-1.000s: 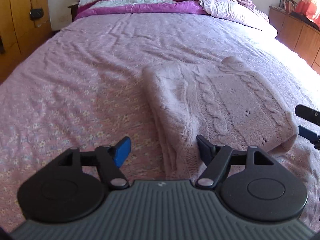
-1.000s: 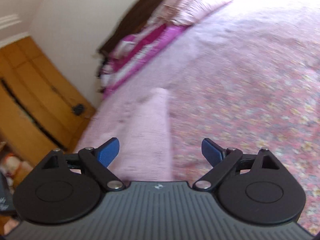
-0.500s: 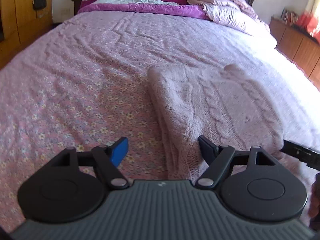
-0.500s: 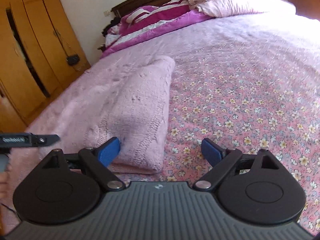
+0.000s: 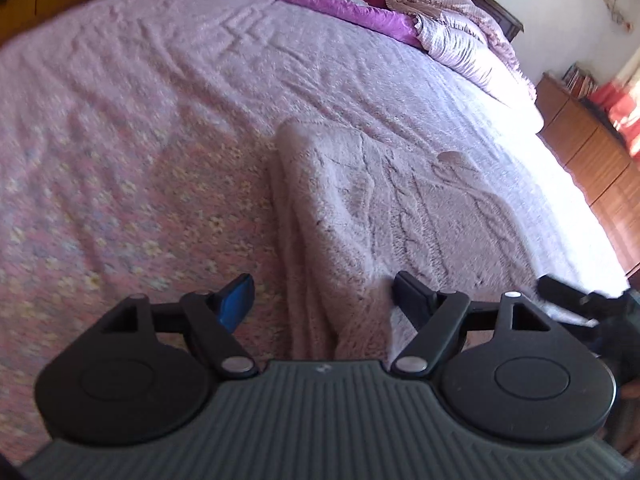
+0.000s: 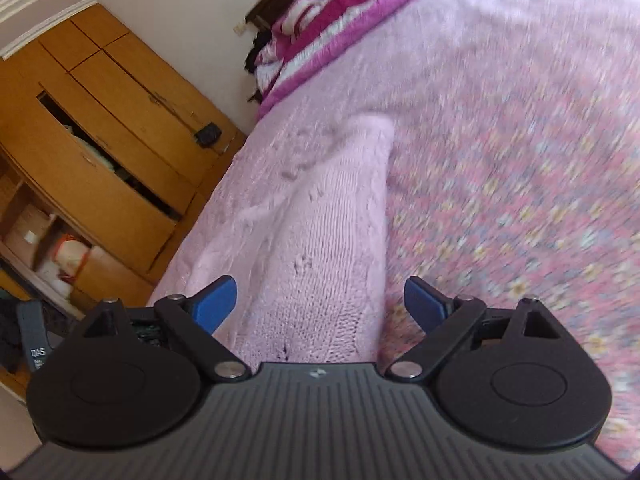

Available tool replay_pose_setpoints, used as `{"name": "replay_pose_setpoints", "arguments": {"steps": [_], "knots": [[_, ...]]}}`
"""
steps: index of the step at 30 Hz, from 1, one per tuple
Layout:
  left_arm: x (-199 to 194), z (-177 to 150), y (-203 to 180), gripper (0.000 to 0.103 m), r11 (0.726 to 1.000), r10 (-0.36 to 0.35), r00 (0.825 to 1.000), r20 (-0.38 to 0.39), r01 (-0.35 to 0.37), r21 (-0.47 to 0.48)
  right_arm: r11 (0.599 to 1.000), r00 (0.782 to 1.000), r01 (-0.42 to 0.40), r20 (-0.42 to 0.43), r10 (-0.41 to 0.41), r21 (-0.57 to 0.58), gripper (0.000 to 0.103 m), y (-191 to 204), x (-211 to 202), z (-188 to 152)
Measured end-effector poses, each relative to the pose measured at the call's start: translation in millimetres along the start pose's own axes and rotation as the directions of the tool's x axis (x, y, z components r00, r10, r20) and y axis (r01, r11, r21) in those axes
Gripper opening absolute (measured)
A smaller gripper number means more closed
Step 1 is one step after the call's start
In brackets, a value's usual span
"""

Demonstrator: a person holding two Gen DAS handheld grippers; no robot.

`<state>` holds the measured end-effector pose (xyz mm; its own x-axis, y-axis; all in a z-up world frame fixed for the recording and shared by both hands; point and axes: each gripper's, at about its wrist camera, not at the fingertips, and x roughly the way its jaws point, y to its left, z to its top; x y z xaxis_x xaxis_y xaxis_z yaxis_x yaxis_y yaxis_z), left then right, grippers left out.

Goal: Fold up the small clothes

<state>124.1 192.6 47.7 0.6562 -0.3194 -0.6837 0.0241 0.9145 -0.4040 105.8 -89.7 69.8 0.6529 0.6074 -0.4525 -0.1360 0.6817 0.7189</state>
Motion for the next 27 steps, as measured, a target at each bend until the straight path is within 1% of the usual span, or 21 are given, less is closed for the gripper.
{"name": "replay_pose_setpoints", "arguments": {"steps": [2,3,5,6,7,8,9,10,11,12,13,14,15,17,19,21,24,27], "knots": [[6.3,1.2,4.4,0.078,0.998,-0.047,0.999,-0.015,0.046,-0.043,0.998,0.998,-0.052,-0.023,0.053,0.037,0.095,-4.7,11.1,0.3],[9.5,1.7,5.5,0.078,0.996,-0.068,0.997,-0.02,0.067,-0.061,0.997,0.998,-0.064,-0.025,0.065,0.038,0.095,-5.1,15.5,0.5],[15.3,0.9,6.2,0.077,0.989,-0.117,0.993,-0.028,0.114,-0.09,0.997,0.997,-0.068,-0.025,0.068,0.028,0.095,-3.1,22.6,2.2],[17.8,0.4,5.4,0.077,0.987,-0.13,0.991,-0.028,0.127,-0.101,0.997,0.997,-0.071,-0.025,0.072,0.024,0.095,-2.5,25.7,3.1],[19.3,-0.2,3.5,0.076,0.987,-0.128,0.992,-0.023,0.125,-0.102,0.997,0.997,-0.076,-0.024,0.076,0.025,0.096,-2.3,28.3,4.1],[20.5,-0.5,0.6,0.072,0.988,-0.122,0.992,-0.02,0.12,-0.092,0.996,0.996,-0.081,-0.023,0.082,0.029,0.096,-1.8,30.6,5.5],[20.9,-0.7,-2.1,0.065,0.99,-0.122,0.992,-0.019,0.12,-0.078,0.996,0.996,-0.084,-0.023,0.084,0.031,0.096,-1.1,31.9,6.4],[20.5,-0.6,-4.0,0.062,0.99,-0.123,0.992,-0.015,0.122,-0.071,0.996,0.996,-0.084,-0.023,0.085,0.032,0.092,-0.2,33.4,7.5],[19.5,-0.1,-5.3,0.055,0.99,-0.125,0.992,-0.012,0.123,-0.07,0.997,0.997,-0.074,-0.024,0.075,0.029,0.088,1.4,35.7,8.3],[18.5,1.3,-5.4,0.047,0.989,-0.127,0.992,-0.008,0.126,-0.076,0.998,0.998,-0.051,-0.024,0.052,0.028,0.074,-0.1,37.4,10.4],[16.5,3.1,-5.0,0.043,0.987,-0.133,0.991,-0.003,0.132,-0.09,0.999,0.999,-0.031,-0.027,0.032,0.038,0.063,-0.6,38.5,13.3],[13.3,5.4,-3.8,0.039,0.984,-0.141,0.99,0.005,0.141,-0.113,0.998,0.999,-0.037,-0.026,0.038,0.059,0.061,-2.8,37.5,15.6],[10.0,8.2,-2.8,0.038,0.978,-0.157,0.987,0.014,0.158,-0.133,0.995,0.998,-0.053,-0.022,0.055,0.084,0.057,-5.3,35.8,16.9],[2.5,11.8,-5.8,0.036,0.97,-0.188,0.982,0.03,0.191,-0.148,0.994,0.997,-0.071,-0.008,0.072,0.087,0.054,-2.8,28.3,22.4],[-5.2,12.0,-15.4,0.035,0.969,-0.205,0.978,0.033,0.208,-0.137,0.993,0.996,-0.084,0.002,0.084,0.08,0.053,3.7,18.7,28.0],[-11.2,9.0,-27.7,0.035,0.968,-0.219,0.975,0.025,0.221,-0.121,0.995,0.997,-0.078,0.005,0.078,0.067,0.053,11.8,7.6,34.2],[-19.5,1.3,-44.4,0.035,0.967,-0.238,0.971,0.01,0.238,-0.095,0.996,0.998,-0.069,0.015,0.069,0.049,0.053,18.7,-17.9,38.6],[-28.7,-8.6,-58.0,0.034,0.957,-0.275,0.961,0.001,0.274,-0.091,0.997,0.998,-0.065,0.024,0.064,0.041,0.053,21.0,-48.8,38.2]]}}
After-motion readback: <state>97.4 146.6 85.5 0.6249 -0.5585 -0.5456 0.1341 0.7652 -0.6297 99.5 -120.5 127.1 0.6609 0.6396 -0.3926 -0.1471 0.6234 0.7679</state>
